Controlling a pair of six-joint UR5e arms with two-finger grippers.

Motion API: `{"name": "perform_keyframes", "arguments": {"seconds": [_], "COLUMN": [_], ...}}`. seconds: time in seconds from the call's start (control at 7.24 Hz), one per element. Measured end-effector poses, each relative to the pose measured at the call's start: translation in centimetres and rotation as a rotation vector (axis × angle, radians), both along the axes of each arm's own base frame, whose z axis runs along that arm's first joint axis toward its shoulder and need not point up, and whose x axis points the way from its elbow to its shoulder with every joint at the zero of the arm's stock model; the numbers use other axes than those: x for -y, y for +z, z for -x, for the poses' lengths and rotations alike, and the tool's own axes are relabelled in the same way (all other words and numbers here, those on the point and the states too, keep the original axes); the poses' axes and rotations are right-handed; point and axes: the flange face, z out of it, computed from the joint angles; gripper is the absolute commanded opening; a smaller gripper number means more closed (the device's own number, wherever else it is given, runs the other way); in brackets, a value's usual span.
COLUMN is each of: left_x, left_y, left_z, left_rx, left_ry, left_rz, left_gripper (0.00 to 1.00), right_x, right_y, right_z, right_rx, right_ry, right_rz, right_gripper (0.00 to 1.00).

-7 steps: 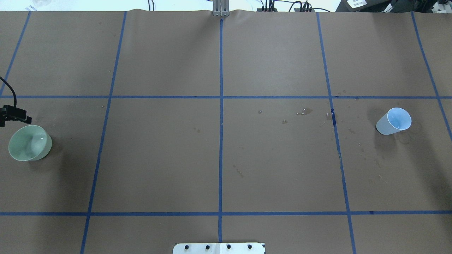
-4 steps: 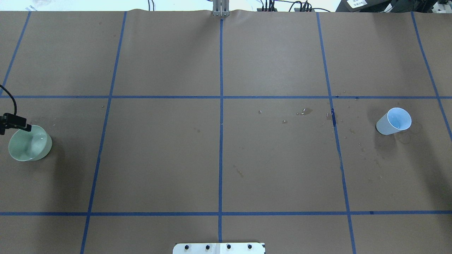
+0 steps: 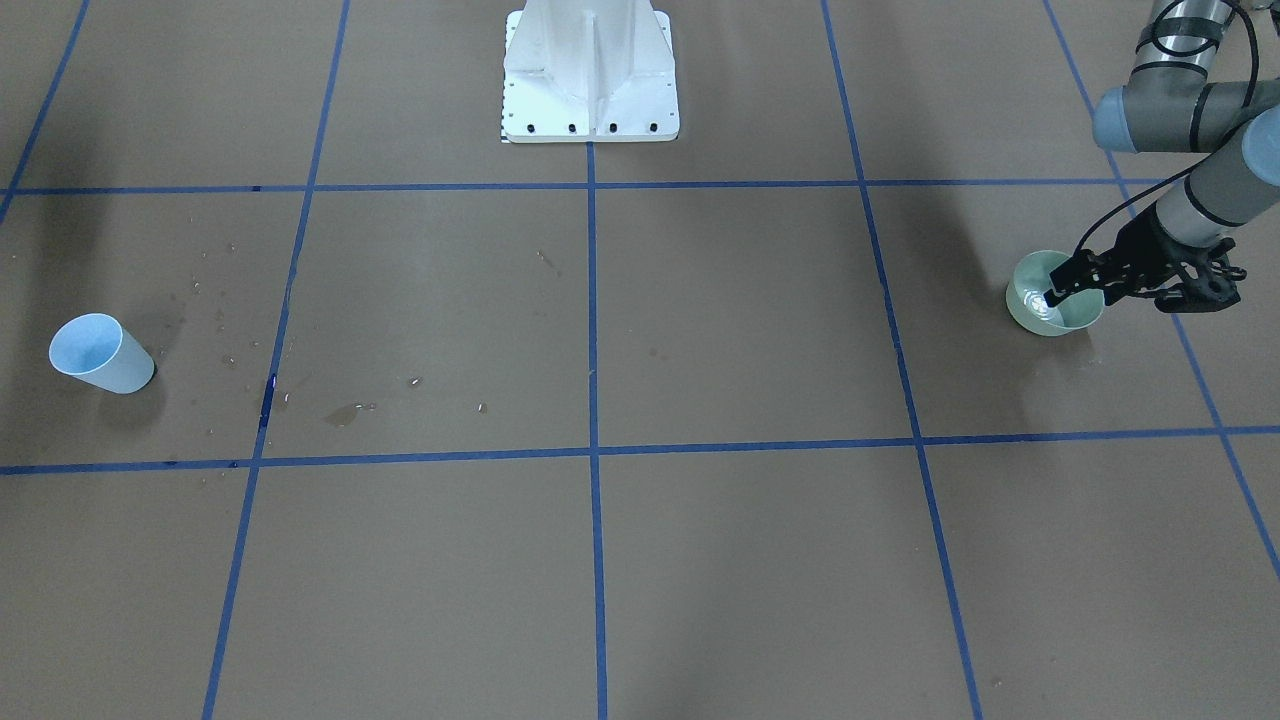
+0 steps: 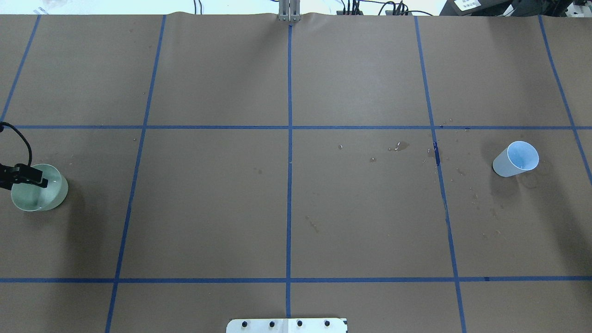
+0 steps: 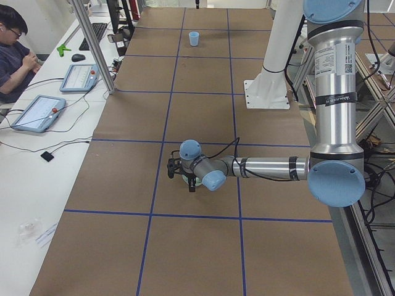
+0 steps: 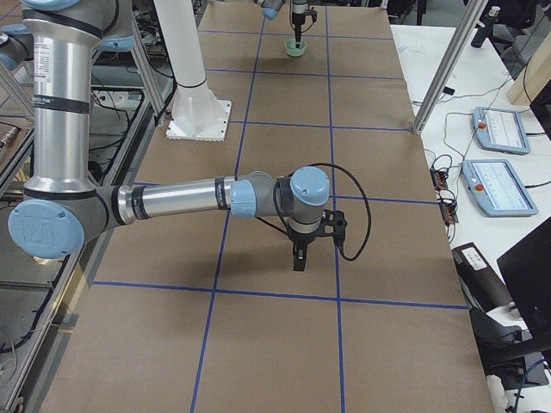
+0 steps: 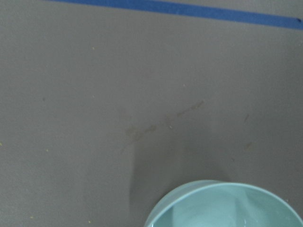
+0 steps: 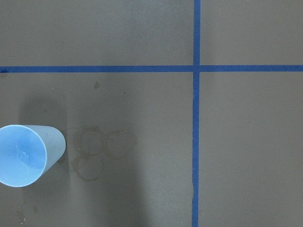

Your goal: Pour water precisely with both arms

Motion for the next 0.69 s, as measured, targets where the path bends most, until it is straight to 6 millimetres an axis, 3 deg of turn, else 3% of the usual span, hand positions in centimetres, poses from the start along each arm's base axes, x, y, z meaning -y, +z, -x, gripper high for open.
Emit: {"name": "perform_keyframes", "arguments": {"seconds": [0.14,0.69], "left_x": [-0.50,-1.40], "left_y": [0.26,-0.14], "left_z": [0.16,0.73], "left_rx": [0.002,-0.003], "left_ry": [0.003,0.004], "left_rz": [0.006,0.010], "left_gripper": [0.03,0.00], "right_x": [0.05,0.14], "right_y": [-0.04,-0.05], "right_z": [0.00,0.10], "right_rx": [0.000,-0.005], "right_ry": [0.001,-0.001], "right_rz": [0.000,0.000], "right_gripper": [0.99,0.99]}}
